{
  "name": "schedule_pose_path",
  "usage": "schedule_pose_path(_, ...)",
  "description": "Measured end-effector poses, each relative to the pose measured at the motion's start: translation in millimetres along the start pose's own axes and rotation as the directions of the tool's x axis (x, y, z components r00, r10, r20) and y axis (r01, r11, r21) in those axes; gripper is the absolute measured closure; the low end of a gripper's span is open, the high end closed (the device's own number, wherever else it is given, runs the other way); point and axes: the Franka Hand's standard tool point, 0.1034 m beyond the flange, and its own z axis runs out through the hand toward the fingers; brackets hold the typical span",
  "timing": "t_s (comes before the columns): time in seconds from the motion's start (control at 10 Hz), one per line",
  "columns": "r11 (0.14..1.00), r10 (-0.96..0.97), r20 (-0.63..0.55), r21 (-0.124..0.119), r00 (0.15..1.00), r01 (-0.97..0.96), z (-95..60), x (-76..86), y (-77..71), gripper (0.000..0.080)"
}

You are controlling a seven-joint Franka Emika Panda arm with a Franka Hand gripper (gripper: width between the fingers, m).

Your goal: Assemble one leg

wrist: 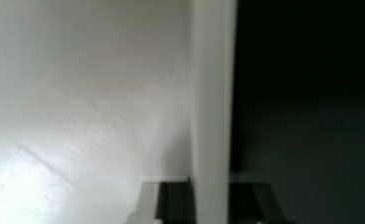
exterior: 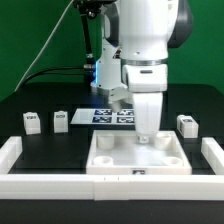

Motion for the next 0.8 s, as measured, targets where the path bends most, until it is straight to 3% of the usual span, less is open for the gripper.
schedule_pose_path(0.5, 0.996, -0.084, -0.002, -0.007, 0.996, 0.084, 1.0, 25.5, 6.2, 0.0739)
schedule_pose_path(0.8, 0.997, -0.08, 0.004, 0.007, 0.997, 0.08, 0.8, 23.9, 8.0, 0.0725)
